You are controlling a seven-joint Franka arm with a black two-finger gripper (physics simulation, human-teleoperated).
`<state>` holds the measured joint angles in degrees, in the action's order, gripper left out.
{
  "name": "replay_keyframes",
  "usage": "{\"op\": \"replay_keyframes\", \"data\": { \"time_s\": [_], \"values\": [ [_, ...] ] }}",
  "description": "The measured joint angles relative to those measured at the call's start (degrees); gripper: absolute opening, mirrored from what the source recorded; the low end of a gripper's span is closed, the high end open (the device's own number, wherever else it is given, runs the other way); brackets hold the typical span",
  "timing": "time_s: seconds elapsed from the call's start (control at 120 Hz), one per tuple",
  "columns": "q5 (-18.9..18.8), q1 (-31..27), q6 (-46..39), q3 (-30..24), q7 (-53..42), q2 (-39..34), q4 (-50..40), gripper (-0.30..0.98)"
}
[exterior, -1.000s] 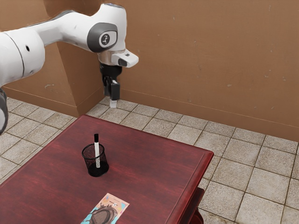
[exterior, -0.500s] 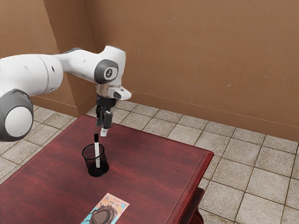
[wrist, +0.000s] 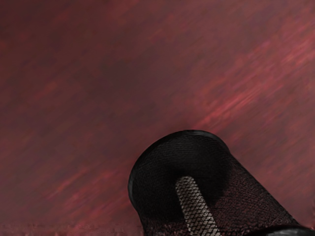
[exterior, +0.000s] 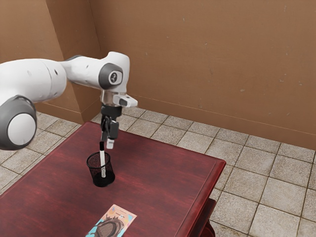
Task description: Take the marker out of the pen holder and place it to the left of the pen holder.
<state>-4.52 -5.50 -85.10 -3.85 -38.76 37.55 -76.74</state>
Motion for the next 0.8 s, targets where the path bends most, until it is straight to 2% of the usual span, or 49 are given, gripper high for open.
{"op": "replay_keyframes", "data": {
  "time_s": [0.225, 0.483, 0.65, 0.8],
  "values": [
    [0.6, 0.2, 5.9, 0.2, 2.9, -0.4, -0.4, 0.63],
    [-0.3, 0.7, 8.2, 0.1, 5.3, 0.1, -0.3, 0.22],
    [-0.6, 0.8, 8.6, -0.1, 6.4, 0.2, -0.2, 0.20],
    [-0.7, 0.7, 8.6, -0.3, 7.5, -0.6, -0.2, 0.11]
  ]
}}
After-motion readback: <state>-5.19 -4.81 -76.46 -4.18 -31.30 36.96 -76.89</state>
